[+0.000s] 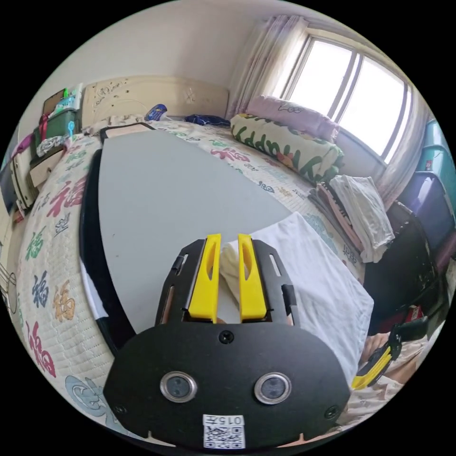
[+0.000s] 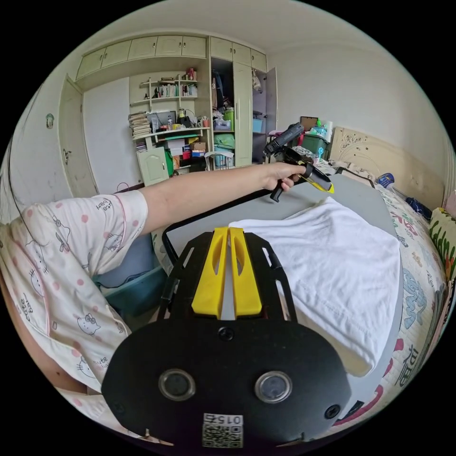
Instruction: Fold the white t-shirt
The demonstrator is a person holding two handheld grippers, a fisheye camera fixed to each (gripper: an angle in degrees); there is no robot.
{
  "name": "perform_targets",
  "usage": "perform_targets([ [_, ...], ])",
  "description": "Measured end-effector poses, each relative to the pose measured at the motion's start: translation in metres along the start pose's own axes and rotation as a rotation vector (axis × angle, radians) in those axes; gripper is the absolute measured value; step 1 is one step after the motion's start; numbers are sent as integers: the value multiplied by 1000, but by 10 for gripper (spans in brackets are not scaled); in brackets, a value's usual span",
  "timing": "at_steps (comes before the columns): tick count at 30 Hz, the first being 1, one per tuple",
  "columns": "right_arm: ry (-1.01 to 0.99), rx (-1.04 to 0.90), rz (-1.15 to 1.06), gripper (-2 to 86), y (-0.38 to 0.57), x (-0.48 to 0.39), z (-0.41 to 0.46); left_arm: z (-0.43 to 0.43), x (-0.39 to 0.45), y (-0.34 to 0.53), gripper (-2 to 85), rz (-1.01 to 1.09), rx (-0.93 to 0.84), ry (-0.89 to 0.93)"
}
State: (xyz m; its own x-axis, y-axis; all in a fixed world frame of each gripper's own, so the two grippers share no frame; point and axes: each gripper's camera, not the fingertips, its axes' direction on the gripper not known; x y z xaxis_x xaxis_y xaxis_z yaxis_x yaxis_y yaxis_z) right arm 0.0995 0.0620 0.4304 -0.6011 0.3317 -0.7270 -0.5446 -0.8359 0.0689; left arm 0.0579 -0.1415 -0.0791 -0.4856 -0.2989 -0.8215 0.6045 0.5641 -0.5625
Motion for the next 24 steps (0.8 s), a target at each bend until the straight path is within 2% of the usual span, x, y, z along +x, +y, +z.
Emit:
perform_targets([
  [3, 4, -6, 3, -1, 14, -5, 14, 14, 8, -17, 79, -36, -95, 7],
  [5, -1, -12, 7, -1, 25, -8, 22, 21, 20, -25, 57, -26, -141, -1],
  [9, 30, 38, -14, -1, 40, -20, 20, 1, 46, -30, 10, 26, -17, -12],
  [13, 63, 96, -36, -1, 42, -40, 25, -31, 81, -33, 1, 104, 96, -128],
  [17, 34, -74, 1, -2, 30, -40, 92, -20, 97, -32, -1, 141, 28, -259],
  [24, 71, -148, 5, -1, 16, -44, 142, 5, 119, -39, 2, 185, -100, -383],
])
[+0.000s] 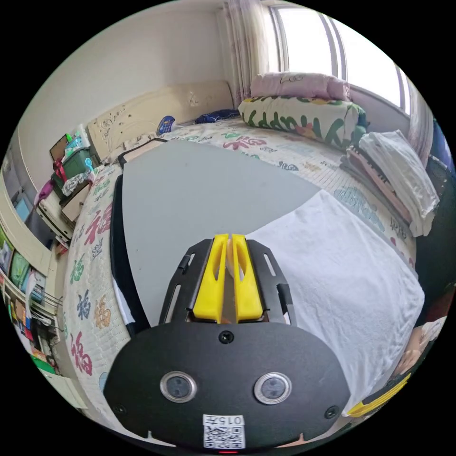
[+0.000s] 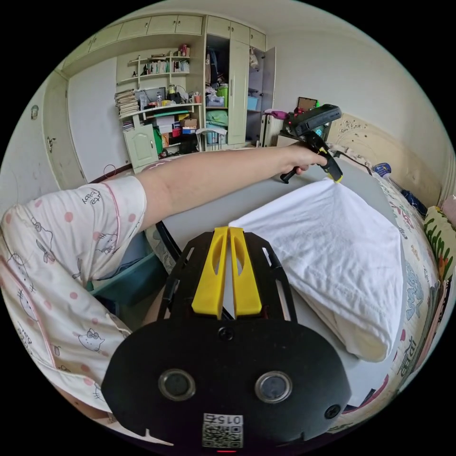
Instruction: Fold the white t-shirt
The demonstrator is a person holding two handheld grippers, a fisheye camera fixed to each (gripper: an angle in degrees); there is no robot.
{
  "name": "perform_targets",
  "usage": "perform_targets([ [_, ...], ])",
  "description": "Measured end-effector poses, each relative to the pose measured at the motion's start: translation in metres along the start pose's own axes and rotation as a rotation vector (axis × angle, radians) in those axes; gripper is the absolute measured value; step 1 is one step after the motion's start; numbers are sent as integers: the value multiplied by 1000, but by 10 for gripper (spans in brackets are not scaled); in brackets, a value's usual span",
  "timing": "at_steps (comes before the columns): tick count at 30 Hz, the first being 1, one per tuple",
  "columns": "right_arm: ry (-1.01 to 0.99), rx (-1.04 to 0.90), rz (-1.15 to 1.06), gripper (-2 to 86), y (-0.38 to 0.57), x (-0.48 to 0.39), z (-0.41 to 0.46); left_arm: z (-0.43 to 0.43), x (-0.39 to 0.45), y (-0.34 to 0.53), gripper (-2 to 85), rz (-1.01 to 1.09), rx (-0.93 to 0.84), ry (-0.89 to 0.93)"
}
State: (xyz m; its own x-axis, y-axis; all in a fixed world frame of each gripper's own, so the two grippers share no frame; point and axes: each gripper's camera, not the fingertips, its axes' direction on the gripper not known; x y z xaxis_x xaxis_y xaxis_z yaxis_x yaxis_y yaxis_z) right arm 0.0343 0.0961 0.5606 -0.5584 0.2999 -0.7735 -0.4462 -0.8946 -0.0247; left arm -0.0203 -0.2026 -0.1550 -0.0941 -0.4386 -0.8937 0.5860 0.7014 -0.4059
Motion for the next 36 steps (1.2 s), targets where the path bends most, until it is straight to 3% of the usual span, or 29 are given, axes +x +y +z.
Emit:
perform_targets([
  [6, -26, 3, -1, 1, -27, 6, 7, 2, 33, -15, 9, 107, -90, -132],
  [10, -249, 4, -45, 5, -51, 21, -12, -11, 35, -20, 33, 105, -75, -199],
  [17, -429, 148, -104, 39, -79, 113, -130, -63, -35, -17, 106, -138, 10, -47],
  [25, -56, 88, 167, 88, -174, 292, -179, -71, -105, -13, 140, -267, -49, 401],
  [30, -74, 119, 409, 103, -231, 436, -153, -71, -124, -7, 151, -273, -78, 401],
  [34, 10, 14, 533, 108, -292, 534, -105, -74, -137, 2, 139, -277, -68, 395],
  [36, -41, -52, 593, 128, -313, 579, -79, -74, -143, 7, 137, -284, -67, 399],
])
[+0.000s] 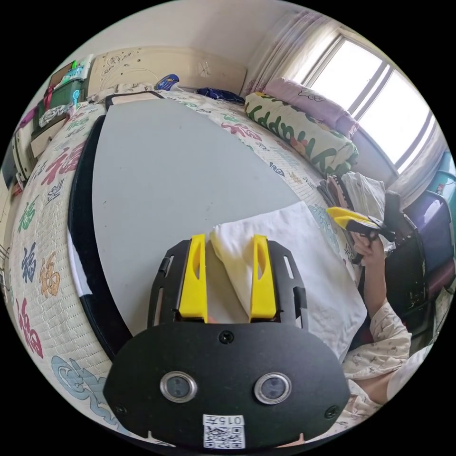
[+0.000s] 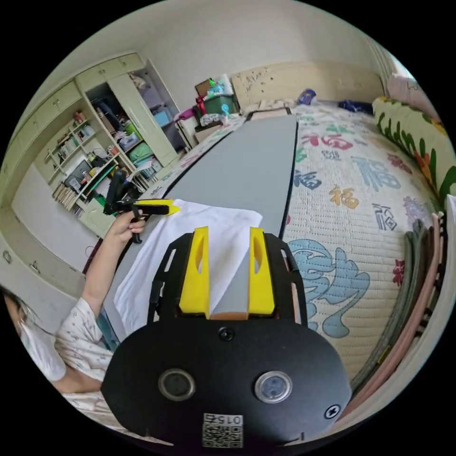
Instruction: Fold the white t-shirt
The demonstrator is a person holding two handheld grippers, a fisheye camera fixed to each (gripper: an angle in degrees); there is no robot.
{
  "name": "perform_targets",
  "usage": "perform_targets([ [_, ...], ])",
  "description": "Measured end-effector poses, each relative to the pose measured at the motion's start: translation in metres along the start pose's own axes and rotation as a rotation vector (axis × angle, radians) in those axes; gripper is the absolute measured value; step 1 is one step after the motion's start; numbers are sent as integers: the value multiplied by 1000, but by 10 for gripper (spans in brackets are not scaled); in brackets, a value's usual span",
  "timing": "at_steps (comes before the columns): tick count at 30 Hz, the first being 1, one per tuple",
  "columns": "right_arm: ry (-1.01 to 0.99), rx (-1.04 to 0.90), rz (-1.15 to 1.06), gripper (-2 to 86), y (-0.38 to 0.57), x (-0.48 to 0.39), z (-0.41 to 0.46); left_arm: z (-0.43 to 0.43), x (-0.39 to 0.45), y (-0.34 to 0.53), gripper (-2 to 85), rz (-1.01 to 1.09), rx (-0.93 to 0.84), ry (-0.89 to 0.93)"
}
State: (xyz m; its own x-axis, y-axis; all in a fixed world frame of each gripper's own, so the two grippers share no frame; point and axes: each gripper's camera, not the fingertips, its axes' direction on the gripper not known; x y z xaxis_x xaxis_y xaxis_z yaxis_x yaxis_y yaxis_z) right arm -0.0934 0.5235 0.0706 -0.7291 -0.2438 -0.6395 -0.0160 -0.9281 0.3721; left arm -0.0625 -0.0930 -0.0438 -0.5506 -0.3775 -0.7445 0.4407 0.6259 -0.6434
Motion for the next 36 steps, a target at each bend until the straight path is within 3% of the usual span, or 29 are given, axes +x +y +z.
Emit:
perform_targets([
  [3, -61, -104, 96, 128, -51, 35, 34, -4, -15, 10, 134, -14, 4, 19],
  [16, -150, -76, 110, 18, -109, 83, 17, 21, -70, 78, 52, -1, -61, 100],
  [27, -315, 54, 132, 8, -40, 161, -40, 43, -98, 197, 29, 109, 113, 75],
  [36, -216, 345, -109, 6, 134, 100, -189, -23, -29, 380, 19, 318, 415, 12],
])
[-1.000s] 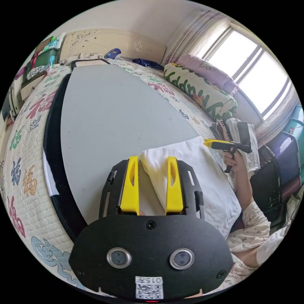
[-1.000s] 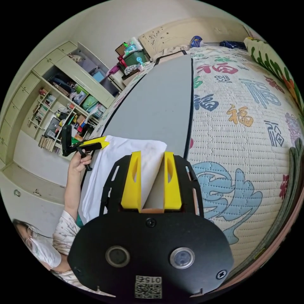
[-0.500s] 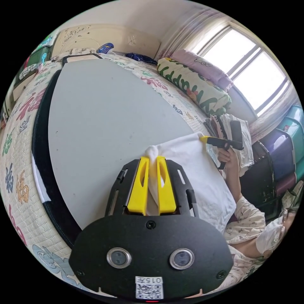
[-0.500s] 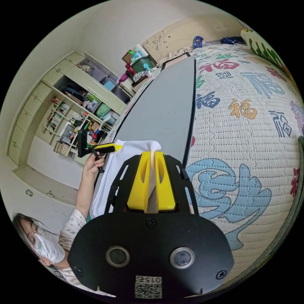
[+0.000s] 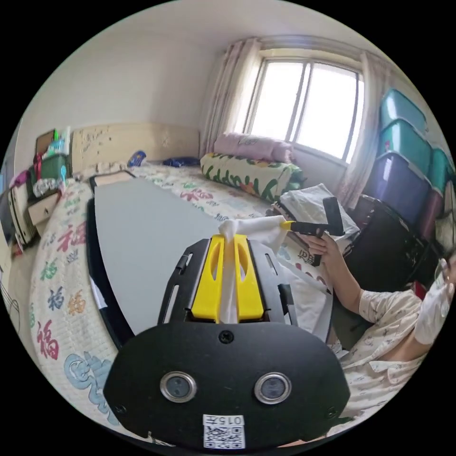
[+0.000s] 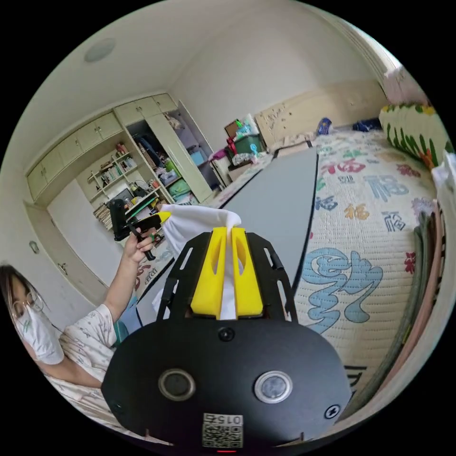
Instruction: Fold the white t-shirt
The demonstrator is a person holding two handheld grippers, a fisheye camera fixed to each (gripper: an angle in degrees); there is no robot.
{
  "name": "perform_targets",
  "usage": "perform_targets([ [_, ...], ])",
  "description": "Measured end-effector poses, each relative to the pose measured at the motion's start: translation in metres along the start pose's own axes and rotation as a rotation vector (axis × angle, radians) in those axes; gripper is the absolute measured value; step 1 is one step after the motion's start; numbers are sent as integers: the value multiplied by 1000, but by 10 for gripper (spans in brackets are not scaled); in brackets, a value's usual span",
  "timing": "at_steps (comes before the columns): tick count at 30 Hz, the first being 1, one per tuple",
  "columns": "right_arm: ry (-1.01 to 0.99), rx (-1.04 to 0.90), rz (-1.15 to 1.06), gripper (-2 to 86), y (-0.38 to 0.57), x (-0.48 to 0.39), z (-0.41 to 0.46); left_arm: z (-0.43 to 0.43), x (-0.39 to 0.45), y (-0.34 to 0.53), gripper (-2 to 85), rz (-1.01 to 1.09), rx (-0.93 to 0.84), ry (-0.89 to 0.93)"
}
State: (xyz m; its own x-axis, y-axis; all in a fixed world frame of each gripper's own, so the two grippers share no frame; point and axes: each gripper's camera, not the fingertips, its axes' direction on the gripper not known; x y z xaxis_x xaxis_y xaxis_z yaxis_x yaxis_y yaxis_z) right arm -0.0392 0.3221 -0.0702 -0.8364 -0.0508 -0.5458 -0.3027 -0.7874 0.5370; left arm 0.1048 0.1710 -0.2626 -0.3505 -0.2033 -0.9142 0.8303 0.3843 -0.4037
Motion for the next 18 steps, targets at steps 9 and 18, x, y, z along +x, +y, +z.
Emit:
perform_targets([
  [9, -318, 173, -347, 6, 126, -149, -157, -203, 175, 232, 18, 208, 342, -207],
  [18, -670, -54, -561, 6, 306, -213, -73, -271, 295, 480, 16, 55, 394, -732],
])
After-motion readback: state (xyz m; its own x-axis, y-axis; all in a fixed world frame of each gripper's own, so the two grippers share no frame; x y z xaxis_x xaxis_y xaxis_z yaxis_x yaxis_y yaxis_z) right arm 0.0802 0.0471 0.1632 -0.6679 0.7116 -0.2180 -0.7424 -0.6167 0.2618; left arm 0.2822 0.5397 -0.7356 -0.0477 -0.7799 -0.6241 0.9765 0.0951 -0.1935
